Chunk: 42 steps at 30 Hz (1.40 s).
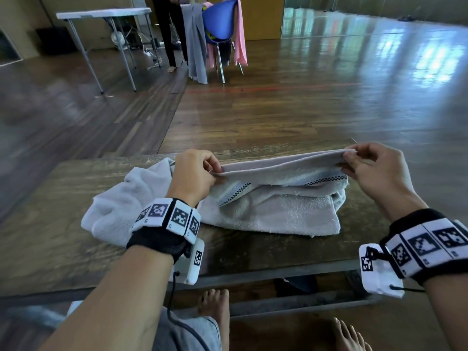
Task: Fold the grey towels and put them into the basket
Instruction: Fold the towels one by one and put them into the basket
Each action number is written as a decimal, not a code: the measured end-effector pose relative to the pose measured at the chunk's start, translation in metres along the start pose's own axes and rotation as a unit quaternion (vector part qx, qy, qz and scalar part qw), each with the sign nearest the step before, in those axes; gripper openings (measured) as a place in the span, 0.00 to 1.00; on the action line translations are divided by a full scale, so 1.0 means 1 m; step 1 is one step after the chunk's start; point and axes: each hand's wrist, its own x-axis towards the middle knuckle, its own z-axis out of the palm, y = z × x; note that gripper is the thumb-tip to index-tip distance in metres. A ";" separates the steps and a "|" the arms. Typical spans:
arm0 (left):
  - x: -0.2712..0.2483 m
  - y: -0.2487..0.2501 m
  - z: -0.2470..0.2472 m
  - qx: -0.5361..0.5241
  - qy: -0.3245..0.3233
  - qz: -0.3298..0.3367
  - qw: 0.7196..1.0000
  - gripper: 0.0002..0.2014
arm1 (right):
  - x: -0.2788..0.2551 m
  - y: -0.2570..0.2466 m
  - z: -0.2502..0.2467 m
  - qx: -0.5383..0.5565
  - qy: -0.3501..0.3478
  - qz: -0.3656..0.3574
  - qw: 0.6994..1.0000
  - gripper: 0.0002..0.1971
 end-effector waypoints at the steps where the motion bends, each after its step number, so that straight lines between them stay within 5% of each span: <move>1: 0.000 -0.002 0.000 -0.004 0.004 -0.001 1.000 0.10 | 0.000 0.000 0.002 -0.003 0.002 0.000 1.000 0.12; 9: -0.001 -0.015 -0.007 0.023 -0.021 -0.051 0.998 0.07 | -0.005 -0.012 0.007 -0.043 0.014 -0.015 0.999 0.14; 12: -0.001 -0.019 -0.008 0.038 -0.029 -0.112 0.993 0.12 | -0.006 -0.014 0.003 -0.086 0.019 -0.002 0.996 0.07; 16: -0.002 -0.016 -0.005 -0.077 -0.076 -0.185 0.977 0.10 | -0.004 -0.009 -0.003 -0.128 -0.069 0.137 0.980 0.04; 21: 0.003 -0.006 -0.001 -0.232 -0.113 -0.292 0.921 0.09 | -0.013 -0.012 0.004 -0.096 -0.209 0.290 0.929 0.08; 24: 0.016 0.003 0.004 -0.266 -0.037 -0.233 0.935 0.13 | -0.005 -0.020 0.014 -0.032 -0.181 0.243 0.952 0.11; 27: 0.031 0.032 -0.006 -0.297 0.077 -0.136 0.942 0.12 | 0.007 -0.042 0.020 0.064 -0.084 0.093 0.990 0.10; 32: 0.045 0.079 -0.050 -0.375 0.184 0.027 0.908 0.12 | 0.004 -0.080 0.003 0.304 -0.035 -0.104 0.946 0.04; 35: 0.034 0.083 -0.060 -0.390 0.150 0.060 0.907 0.07 | -0.004 -0.074 -0.015 0.294 -0.045 -0.114 0.948 0.09; 39: 0.002 0.053 -0.047 -0.231 0.061 0.054 0.970 0.09 | -0.018 -0.041 -0.037 0.109 0.010 -0.042 0.993 0.13; 42: -0.018 0.030 -0.034 -0.179 -0.023 0.014 0.983 0.13 | -0.028 -0.019 -0.058 0.018 0.025 -0.037 0.999 0.08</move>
